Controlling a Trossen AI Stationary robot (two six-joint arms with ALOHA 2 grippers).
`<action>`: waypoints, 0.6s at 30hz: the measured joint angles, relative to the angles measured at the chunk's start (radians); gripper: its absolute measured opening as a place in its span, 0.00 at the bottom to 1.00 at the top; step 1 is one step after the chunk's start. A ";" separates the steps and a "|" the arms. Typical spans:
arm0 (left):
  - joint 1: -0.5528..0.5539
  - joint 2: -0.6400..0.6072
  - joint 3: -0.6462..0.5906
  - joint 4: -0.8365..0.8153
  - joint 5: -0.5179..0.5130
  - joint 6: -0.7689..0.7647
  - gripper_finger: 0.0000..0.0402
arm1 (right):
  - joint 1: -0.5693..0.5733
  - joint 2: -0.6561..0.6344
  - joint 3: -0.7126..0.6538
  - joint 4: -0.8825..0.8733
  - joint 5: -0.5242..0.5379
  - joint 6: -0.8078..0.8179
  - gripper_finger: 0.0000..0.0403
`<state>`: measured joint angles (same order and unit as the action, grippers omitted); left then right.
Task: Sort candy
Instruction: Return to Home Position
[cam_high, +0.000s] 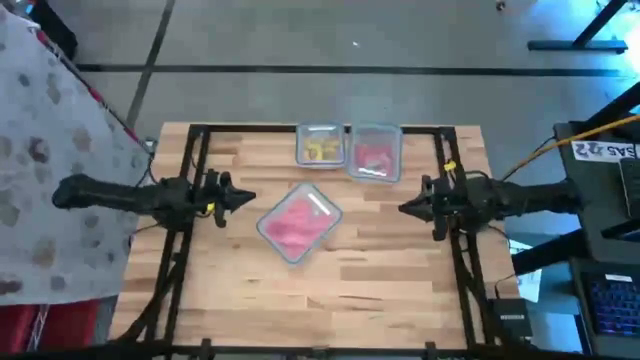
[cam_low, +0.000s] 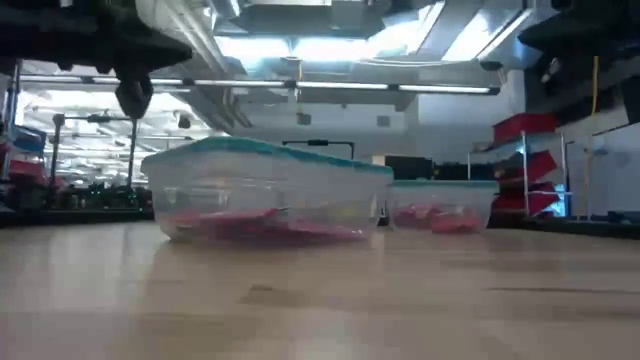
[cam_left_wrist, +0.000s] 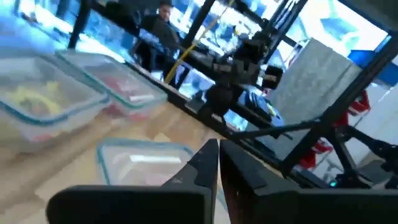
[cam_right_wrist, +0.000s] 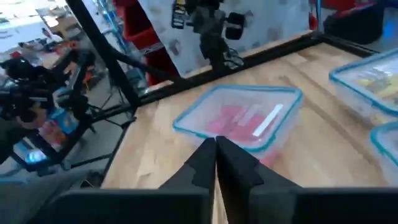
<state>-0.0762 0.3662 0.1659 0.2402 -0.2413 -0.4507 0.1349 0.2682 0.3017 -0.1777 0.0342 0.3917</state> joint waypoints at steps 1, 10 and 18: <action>-0.002 -0.017 -0.006 -0.007 0.011 0.024 0.00 | 0.000 -0.009 -0.022 0.024 -0.012 0.000 0.00; -0.006 -0.235 -0.070 -0.182 -0.011 0.043 0.00 | 0.002 -0.049 -0.180 0.275 -0.061 -0.063 0.00; -0.006 -0.363 -0.157 -0.189 0.005 0.092 0.00 | 0.002 -0.049 -0.294 0.544 -0.237 -0.108 0.00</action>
<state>-0.0826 0.0035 0.0093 0.0510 -0.2363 -0.3589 0.1371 0.2196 0.0082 0.3660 -0.2030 0.2835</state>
